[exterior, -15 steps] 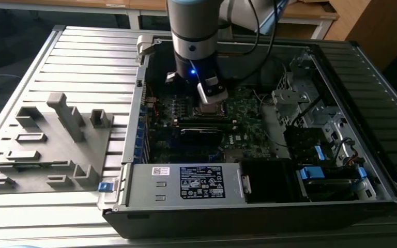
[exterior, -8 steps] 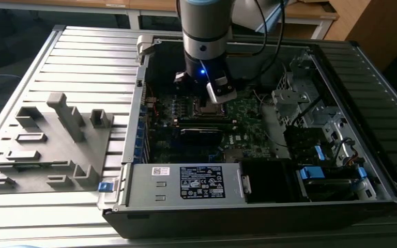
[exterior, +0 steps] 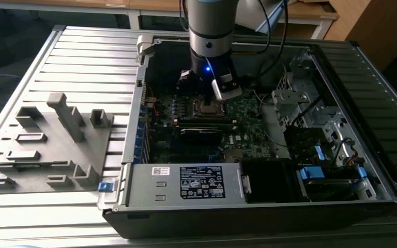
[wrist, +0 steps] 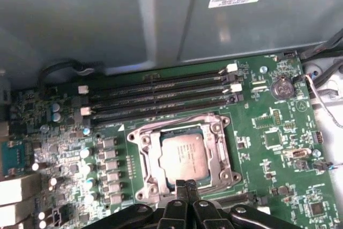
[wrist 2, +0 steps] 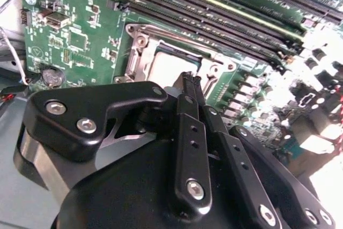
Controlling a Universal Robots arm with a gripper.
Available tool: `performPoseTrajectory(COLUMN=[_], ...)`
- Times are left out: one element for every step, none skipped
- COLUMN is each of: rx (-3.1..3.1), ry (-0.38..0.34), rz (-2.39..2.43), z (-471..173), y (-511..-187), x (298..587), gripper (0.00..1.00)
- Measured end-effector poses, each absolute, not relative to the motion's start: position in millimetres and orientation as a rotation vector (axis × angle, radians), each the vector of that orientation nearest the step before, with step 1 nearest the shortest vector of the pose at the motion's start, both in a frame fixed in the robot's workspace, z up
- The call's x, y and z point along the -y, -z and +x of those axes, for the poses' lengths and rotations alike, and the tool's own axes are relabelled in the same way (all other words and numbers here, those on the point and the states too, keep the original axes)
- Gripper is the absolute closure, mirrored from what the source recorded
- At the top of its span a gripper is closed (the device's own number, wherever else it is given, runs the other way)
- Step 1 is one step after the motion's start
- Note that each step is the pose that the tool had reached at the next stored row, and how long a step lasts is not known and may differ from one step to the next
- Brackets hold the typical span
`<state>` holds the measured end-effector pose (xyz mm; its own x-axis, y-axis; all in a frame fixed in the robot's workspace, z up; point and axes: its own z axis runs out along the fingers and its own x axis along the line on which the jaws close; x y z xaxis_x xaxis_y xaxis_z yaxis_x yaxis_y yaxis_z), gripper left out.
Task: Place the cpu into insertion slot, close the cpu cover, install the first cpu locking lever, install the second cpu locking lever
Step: 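Install the second cpu locking lever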
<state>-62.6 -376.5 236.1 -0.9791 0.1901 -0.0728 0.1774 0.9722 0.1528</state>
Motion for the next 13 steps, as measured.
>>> performPoseTrajectory(rx=[-3.033, -3.033, -3.033, -3.032, -3.032, -3.031, -3.031, -3.03, -3.03, -3.03, -3.029, -3.029, -3.028], ry=[-0.216, -0.209, -0.2, -0.188, -0.177, -0.165, -0.152, -0.141, -0.131, -0.123, -0.117, -0.112, -0.107], rz=[0.285, 0.286, 0.288, 0.291, 0.293, 0.296, 0.298, 0.3, 0.302, 0.303, 0.306, 0.308, 0.31], z=[-62, -61, -61, -60, -59, -58, -58, -57, -56, -56, -55, -54, -54], y=[-236, -236, -235, -235, -235, -235, -234, -234, -234, -233, -233, -233, -232], x=[375, 373, 372, 371, 370, 369, 368, 367, 365, 364, 362, 361, 359], gripper=[0.89, 0.89, 0.89, 0.89, 0.89, 0.89, 0.89, 0.89, 0.89, 0.89, 0.89, 0.89, 0.89])
